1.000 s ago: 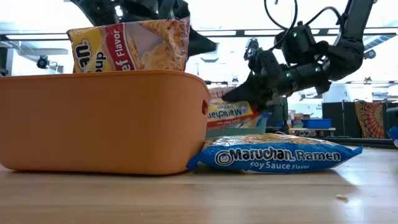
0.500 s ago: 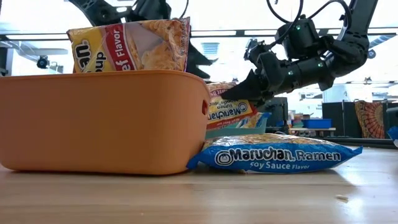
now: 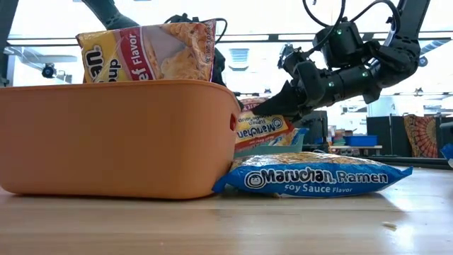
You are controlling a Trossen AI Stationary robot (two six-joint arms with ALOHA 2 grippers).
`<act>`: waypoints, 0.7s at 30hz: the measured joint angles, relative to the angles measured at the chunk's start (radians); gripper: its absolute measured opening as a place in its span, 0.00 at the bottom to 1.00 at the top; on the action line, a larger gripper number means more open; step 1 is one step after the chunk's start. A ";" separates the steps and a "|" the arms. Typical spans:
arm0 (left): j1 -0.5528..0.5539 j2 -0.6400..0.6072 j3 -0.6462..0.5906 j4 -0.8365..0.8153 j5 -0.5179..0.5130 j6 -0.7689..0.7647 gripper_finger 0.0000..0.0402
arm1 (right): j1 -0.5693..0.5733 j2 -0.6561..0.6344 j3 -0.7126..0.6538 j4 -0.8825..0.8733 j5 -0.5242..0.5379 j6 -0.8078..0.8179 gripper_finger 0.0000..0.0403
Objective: Sort Maruchan noodles
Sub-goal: Put the red noodle pack into the orange bin
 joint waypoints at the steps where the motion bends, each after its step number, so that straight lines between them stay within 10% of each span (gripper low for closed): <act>1: 0.000 0.000 0.000 0.000 -0.004 0.000 0.56 | 0.000 0.000 0.000 0.000 0.000 0.000 0.03; 21: 0.000 0.000 0.000 0.001 -0.006 0.003 0.24 | 0.000 0.000 0.000 0.000 0.003 -0.015 0.03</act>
